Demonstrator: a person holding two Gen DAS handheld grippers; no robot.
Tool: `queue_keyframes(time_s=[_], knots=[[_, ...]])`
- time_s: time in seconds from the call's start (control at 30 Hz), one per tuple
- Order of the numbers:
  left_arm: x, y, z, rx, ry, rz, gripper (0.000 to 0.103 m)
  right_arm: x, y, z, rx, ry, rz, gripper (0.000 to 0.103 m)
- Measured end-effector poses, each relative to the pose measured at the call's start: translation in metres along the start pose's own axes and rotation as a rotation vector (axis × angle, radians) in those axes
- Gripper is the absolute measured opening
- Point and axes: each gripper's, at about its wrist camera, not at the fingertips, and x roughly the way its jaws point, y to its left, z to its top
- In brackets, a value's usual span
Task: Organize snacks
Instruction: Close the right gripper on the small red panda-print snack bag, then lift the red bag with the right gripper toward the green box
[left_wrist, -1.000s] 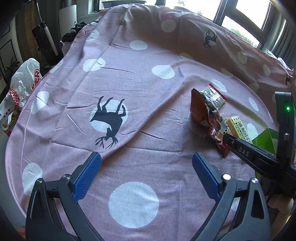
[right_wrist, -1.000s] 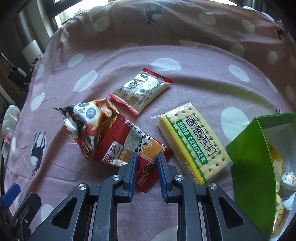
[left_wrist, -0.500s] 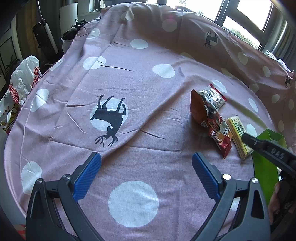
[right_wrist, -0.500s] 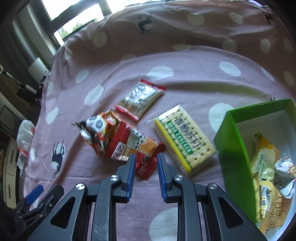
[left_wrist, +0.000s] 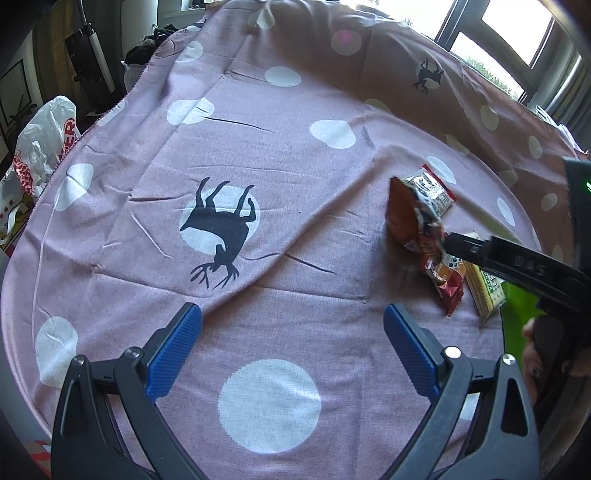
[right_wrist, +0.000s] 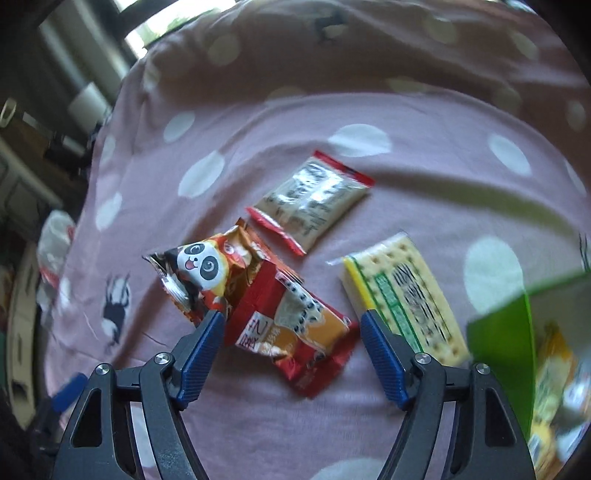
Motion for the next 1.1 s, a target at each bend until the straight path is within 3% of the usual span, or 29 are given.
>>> queue_keyframes(time_s=[0.1, 0.23, 0.3, 0.37, 0.47, 0.57, 0.7, 0.8, 0.97, 1.1], knots=[[0.003, 0.0, 0.0, 0.006, 0.016, -0.007, 0.098, 0.017, 0.007, 0.007, -0.086, 0.024, 0.008, 0.076], [0.008, -0.002, 0.001, 0.013, 0.032, 0.009, 0.098, 0.036, 0.007, 0.002, -0.08, 0.083, 0.043, 0.076], [0.01, -0.005, 0.0, 0.019, 0.043, 0.003, 0.098, 0.033, 0.009, -0.001, -0.086, 0.081, 0.033, 0.068], [0.011, -0.008, -0.002, 0.034, 0.056, -0.012, 0.098, 0.03, 0.01, -0.004, -0.067, 0.099, 0.044, 0.044], [0.011, -0.015, -0.005, 0.058, 0.063, -0.031, 0.098, 0.025, 0.004, -0.013, 0.007, 0.128, 0.098, 0.028], [0.011, -0.02, -0.007, 0.076, 0.074, -0.049, 0.098, 0.02, 0.0, -0.027, 0.068, 0.151, 0.153, 0.021], [0.012, -0.027, -0.01, 0.098, 0.091, -0.069, 0.098, 0.008, -0.003, -0.044, 0.132, 0.151, 0.156, 0.021], [0.013, -0.032, -0.012, 0.119, 0.1, -0.089, 0.098, -0.004, -0.011, -0.051, 0.181, 0.107, 0.107, 0.022], [0.015, -0.043, -0.017, 0.131, 0.134, -0.176, 0.096, -0.028, -0.034, -0.058, 0.296, 0.025, 0.08, 0.046], [0.023, -0.061, -0.025, 0.179, 0.172, -0.243, 0.083, -0.032, -0.039, -0.063, 0.331, 0.035, 0.133, 0.056]])
